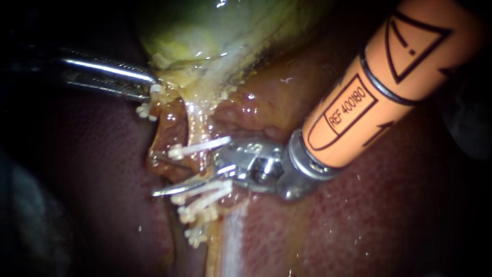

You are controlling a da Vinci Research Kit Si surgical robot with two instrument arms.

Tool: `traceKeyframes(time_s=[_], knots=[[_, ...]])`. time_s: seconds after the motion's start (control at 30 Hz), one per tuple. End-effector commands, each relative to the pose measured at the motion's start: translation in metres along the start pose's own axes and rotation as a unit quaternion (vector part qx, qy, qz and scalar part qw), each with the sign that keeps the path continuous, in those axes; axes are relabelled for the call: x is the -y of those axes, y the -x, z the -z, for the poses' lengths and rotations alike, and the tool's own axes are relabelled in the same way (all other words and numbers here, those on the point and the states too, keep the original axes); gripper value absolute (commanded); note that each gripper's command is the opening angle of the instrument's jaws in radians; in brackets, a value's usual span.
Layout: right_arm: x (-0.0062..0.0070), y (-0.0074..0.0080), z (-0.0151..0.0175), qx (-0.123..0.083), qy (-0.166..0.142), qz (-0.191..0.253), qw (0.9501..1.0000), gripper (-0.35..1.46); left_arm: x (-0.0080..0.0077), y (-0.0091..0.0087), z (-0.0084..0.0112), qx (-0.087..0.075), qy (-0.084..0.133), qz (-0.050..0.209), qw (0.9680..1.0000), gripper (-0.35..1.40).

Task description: Go to the cutting position right tube

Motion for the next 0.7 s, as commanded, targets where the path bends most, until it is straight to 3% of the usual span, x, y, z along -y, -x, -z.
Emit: traceKeyframes(time_s=[0.03, 0.27, 0.7], knots=[[0.0004, -0.0003, 0.0001, -0.001, -0.002, 0.000, 1.0000, 1.28, 0.0000, 0.0000, 0.0000, 0.000, 0.000, 0.000, 1.0000, -0.35], [0.0027, -0.0027, 0.0011, -0.018, -0.013, -0.006, 0.9997, 1.27, 0.0001, 0.0000, 0.0000, 0.000, 0.000, 0.000, 1.0000, -0.35], [0.0027, -0.0028, 0.0011, -0.021, -0.014, -0.006, 0.9997, 1.27, 0.0001, 0.0000, 0.0000, 0.000, 0.000, 0.000, 1.0000, -0.35]])
